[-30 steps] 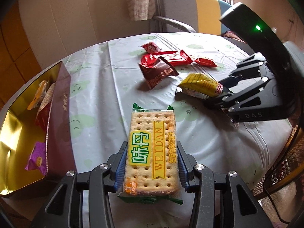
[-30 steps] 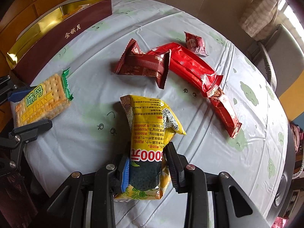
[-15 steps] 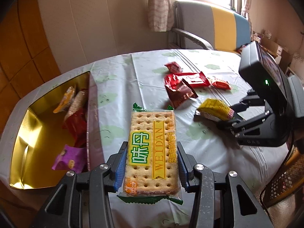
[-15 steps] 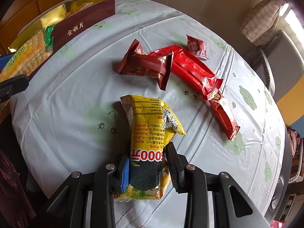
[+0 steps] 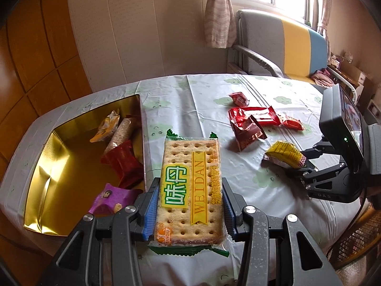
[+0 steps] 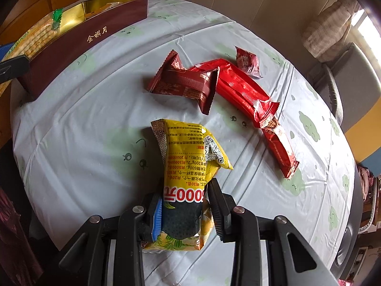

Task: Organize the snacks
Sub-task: 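Carry the cracker pack into the tin and release it with the left gripper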

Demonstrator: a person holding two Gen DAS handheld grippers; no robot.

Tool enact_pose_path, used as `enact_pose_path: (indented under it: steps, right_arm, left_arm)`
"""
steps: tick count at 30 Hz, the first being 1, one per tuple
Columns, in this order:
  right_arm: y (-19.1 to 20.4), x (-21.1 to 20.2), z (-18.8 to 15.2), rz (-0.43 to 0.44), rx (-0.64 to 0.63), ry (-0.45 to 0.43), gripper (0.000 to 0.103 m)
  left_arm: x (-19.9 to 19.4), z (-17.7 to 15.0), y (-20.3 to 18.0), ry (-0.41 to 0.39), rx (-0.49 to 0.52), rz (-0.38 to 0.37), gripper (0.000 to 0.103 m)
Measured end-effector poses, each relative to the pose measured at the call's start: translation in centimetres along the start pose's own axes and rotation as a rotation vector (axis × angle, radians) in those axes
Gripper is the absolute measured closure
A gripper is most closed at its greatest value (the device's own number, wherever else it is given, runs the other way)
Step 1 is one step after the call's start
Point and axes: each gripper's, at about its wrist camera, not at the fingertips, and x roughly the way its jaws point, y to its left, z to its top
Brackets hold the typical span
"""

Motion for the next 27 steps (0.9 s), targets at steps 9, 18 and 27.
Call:
enact_pose_path:
  steps: [9, 18, 27]
  right_arm:
    - [0.1, 0.0, -0.2, -0.006, -0.01, -0.006, 0.068]
    - [0.1, 0.0, -0.2, -0.006, -0.01, -0.007, 0.068]
    - [0.2, 0.0, -0.3, -0.012, -0.014, -0.01, 0.068]
  left_arm:
    - [-0.4, 0.2, 2.3, -0.003, -0.059, 0.015, 0.056]
    - [-1.0, 0.1, 4.9, -0.012, -0.109, 0.061, 0.056]
    - [-2.0, 0.0, 11.8, -0.027, -0.239, 0.213, 0.056]
